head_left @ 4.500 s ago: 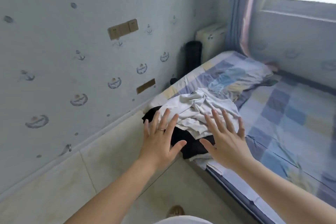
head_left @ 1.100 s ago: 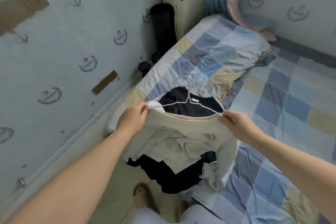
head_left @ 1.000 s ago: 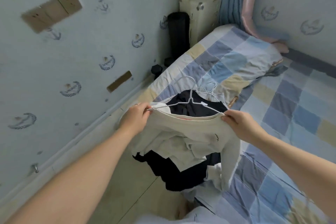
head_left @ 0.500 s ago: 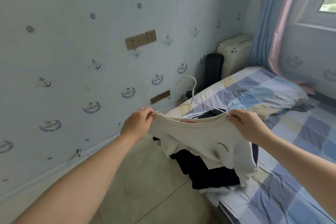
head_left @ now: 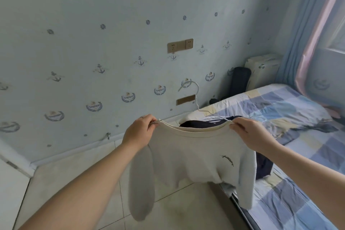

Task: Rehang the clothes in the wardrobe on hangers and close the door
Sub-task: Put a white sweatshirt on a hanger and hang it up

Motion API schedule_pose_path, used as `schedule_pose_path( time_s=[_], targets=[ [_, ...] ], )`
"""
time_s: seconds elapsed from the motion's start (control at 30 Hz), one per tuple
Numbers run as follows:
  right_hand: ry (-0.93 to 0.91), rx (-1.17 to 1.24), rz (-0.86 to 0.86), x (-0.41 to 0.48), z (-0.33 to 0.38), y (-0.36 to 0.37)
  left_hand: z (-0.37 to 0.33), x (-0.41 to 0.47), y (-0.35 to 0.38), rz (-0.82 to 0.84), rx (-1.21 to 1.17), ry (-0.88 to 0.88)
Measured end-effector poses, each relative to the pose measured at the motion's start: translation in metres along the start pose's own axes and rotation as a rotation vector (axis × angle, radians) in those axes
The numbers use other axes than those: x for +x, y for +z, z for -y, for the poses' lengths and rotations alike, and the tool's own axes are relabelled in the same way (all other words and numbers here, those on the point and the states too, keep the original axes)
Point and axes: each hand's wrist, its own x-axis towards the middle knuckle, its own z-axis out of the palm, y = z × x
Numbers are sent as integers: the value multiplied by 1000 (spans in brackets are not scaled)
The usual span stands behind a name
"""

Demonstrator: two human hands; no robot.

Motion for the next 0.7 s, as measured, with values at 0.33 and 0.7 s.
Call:
schedule_pose_path(
  time_s=[0.33, 0.7],
  targets=[
    [-128, 52, 98, -77, 86, 1, -14, -160, -83, -196, 99, -125],
    [-341, 154, 24, -144, 208, -46, -52, -295, -194, -443, 206, -166]
  ],
)
